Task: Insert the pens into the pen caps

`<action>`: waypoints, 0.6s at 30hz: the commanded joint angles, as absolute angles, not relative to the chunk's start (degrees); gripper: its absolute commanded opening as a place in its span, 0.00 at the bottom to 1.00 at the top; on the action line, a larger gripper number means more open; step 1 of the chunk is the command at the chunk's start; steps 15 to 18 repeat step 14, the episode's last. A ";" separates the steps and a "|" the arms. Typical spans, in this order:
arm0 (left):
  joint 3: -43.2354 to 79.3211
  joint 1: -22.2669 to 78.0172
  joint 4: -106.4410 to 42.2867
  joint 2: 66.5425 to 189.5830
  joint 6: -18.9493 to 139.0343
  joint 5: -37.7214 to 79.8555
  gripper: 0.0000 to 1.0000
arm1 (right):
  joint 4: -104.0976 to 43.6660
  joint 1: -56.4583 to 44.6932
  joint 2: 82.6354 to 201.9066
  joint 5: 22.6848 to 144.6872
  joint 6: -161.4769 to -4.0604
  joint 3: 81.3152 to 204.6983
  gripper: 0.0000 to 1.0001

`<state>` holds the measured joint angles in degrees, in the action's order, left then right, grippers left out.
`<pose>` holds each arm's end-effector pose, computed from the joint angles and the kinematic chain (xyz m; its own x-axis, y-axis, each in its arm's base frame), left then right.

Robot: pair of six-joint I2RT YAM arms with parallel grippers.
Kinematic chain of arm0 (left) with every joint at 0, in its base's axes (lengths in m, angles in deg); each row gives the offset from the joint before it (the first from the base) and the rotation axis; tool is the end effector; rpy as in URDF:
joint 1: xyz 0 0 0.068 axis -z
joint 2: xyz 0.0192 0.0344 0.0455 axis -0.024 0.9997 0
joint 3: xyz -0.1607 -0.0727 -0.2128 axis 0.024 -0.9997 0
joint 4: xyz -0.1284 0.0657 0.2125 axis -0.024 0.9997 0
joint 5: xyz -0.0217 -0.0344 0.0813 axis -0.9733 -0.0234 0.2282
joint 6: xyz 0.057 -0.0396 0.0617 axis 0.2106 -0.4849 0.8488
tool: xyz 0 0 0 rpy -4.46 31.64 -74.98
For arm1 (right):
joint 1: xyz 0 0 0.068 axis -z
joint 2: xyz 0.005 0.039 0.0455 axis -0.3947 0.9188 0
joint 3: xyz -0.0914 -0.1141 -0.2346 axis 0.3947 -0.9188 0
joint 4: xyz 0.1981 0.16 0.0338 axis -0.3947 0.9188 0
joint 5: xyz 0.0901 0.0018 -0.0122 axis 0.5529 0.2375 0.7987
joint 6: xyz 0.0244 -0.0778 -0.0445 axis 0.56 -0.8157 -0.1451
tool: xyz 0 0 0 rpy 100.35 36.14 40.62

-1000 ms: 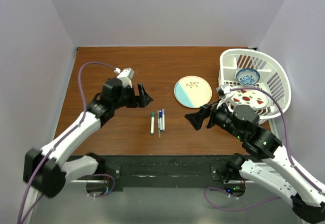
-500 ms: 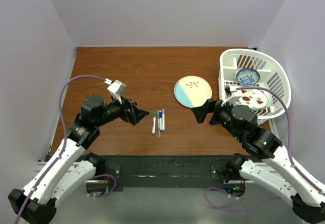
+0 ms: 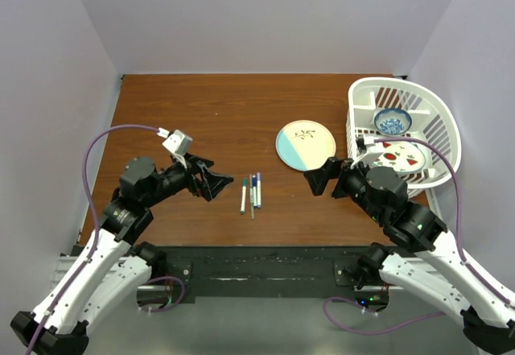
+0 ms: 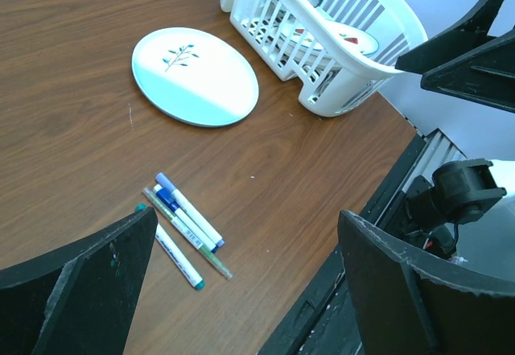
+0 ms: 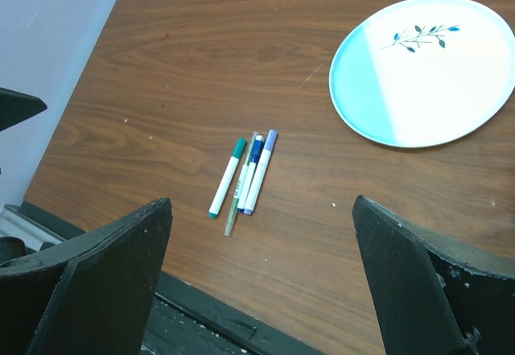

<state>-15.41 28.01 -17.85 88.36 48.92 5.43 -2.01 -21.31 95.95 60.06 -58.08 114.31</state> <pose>0.1526 -0.1145 0.3185 -0.4268 -0.1807 -0.8861 0.6533 0.6159 -0.4403 0.1373 0.1029 0.3312 -0.4280 0.2836 -0.8581 -0.3082 0.8468 0.4336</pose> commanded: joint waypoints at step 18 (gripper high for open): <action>-14.49 27.48 -18.81 88.08 50.88 6.39 0.99 | -2.25 -21.32 95.65 60.40 -59.96 115.54 0.99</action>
